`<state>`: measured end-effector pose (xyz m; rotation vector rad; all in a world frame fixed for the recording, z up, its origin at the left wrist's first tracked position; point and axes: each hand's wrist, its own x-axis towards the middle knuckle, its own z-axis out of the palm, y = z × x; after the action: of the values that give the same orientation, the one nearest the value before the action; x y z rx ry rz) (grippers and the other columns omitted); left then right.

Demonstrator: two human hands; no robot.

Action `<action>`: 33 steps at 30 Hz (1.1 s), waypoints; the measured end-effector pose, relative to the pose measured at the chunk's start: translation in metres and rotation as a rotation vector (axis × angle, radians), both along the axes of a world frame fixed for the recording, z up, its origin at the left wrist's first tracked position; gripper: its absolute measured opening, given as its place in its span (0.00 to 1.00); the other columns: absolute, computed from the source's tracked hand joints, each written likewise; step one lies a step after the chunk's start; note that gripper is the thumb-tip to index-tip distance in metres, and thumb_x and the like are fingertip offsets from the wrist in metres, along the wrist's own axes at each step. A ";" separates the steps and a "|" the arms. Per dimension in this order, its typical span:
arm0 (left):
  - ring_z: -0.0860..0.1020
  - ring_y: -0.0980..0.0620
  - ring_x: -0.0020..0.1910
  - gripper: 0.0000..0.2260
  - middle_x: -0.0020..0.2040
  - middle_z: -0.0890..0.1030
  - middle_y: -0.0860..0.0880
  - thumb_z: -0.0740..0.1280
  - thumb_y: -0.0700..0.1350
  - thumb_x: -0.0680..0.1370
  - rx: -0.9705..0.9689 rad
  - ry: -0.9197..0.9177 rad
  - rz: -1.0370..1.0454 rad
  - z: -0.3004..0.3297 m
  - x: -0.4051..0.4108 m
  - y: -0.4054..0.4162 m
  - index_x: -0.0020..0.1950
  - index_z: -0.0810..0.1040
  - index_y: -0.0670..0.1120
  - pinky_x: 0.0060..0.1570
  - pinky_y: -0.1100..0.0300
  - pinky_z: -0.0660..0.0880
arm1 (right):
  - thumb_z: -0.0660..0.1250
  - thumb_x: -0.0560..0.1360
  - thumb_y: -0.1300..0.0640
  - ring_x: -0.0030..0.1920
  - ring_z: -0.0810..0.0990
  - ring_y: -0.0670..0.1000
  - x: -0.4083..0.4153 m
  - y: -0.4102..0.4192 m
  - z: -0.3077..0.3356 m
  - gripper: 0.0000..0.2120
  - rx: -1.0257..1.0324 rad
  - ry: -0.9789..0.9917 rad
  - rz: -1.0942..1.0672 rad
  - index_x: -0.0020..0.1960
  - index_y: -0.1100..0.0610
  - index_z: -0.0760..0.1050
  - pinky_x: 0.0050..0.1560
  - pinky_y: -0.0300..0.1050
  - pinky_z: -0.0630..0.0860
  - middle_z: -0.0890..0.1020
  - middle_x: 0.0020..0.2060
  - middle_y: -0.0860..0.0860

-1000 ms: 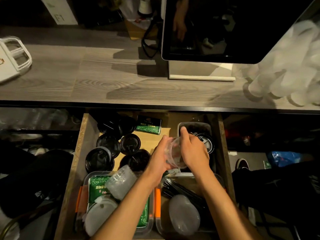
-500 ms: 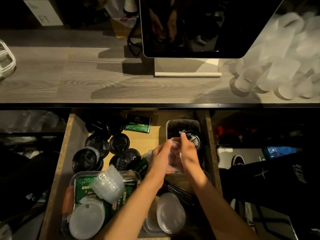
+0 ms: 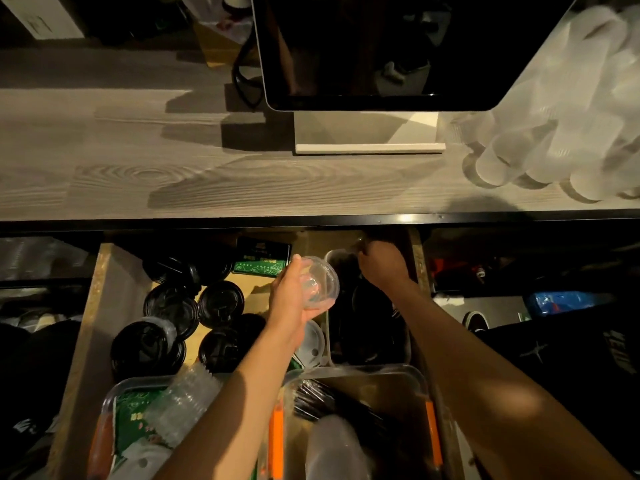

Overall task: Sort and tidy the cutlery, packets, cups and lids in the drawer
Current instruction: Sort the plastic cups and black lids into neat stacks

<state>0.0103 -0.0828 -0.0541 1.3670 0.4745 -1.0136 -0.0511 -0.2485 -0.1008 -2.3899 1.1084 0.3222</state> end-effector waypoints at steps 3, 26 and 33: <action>0.80 0.42 0.54 0.16 0.58 0.78 0.43 0.64 0.56 0.82 0.000 0.045 0.022 -0.004 0.001 0.001 0.60 0.79 0.45 0.40 0.48 0.82 | 0.57 0.82 0.53 0.54 0.80 0.62 0.005 -0.005 -0.010 0.15 0.007 0.066 0.061 0.60 0.60 0.78 0.52 0.51 0.76 0.82 0.53 0.59; 0.80 0.42 0.57 0.16 0.61 0.79 0.42 0.64 0.57 0.81 -0.001 0.022 0.044 0.007 0.008 0.015 0.61 0.80 0.47 0.40 0.49 0.82 | 0.60 0.77 0.68 0.48 0.80 0.66 0.002 -0.011 -0.031 0.10 0.114 -0.270 -0.362 0.49 0.72 0.78 0.46 0.52 0.75 0.81 0.45 0.67; 0.80 0.39 0.59 0.19 0.63 0.78 0.40 0.66 0.58 0.80 -0.005 0.050 0.088 0.000 0.022 0.025 0.64 0.78 0.46 0.40 0.47 0.82 | 0.59 0.82 0.54 0.56 0.78 0.60 0.029 0.005 -0.026 0.16 0.177 -0.112 -0.093 0.56 0.66 0.78 0.51 0.46 0.70 0.81 0.53 0.61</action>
<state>0.0318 -0.0581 -0.0538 1.3078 0.5640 -0.9779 -0.0222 -0.2432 -0.1270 -2.1671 1.0884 0.2415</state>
